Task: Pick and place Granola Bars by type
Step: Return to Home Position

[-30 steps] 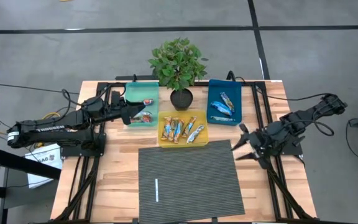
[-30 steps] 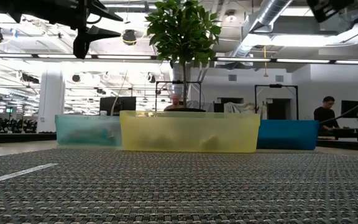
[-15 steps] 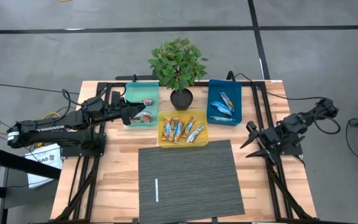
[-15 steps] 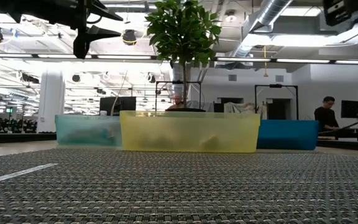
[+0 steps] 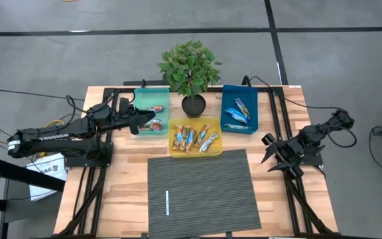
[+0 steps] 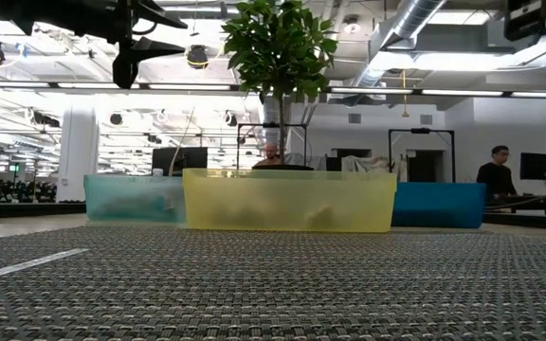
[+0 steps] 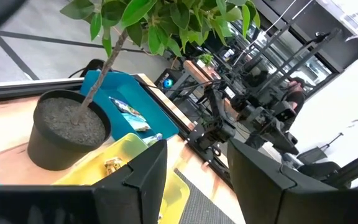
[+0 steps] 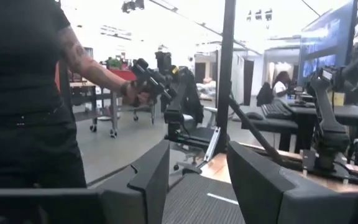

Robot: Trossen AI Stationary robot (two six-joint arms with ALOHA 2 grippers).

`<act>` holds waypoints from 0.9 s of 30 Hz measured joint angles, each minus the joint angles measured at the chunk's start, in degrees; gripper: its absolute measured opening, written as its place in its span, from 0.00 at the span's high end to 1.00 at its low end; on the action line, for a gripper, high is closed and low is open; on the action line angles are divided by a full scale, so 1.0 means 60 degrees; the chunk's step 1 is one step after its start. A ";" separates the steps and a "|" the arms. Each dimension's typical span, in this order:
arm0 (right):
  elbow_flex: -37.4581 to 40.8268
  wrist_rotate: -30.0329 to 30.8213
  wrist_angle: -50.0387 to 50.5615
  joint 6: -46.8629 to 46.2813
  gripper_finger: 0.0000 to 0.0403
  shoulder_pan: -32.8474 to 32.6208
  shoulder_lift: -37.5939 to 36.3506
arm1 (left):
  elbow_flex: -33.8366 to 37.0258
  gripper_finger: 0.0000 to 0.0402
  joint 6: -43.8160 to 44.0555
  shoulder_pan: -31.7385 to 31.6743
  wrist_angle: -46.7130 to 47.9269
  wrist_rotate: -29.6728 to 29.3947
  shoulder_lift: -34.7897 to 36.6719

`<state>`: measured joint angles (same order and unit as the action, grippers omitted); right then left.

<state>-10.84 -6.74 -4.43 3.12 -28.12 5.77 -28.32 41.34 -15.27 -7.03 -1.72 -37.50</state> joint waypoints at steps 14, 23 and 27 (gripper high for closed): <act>0.1450 -0.0141 -0.1420 0.0146 0.65 0.0254 -0.0699 | 0.0000 0.60 -0.0033 0.0000 0.0000 0.0089 0.0000; 0.1706 -0.0211 -0.0889 0.0145 0.64 0.0924 -0.0858 | -0.0001 0.60 -0.0033 -0.0002 0.0004 0.0588 0.0001; 0.1706 -0.0168 -0.0305 0.0167 0.65 0.1308 -0.0852 | 0.0000 0.60 -0.0033 -0.0004 0.0004 0.0708 0.0000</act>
<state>-0.60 -7.75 -6.26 4.12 -20.27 0.66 -28.32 41.15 -15.29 -7.01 2.53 -37.50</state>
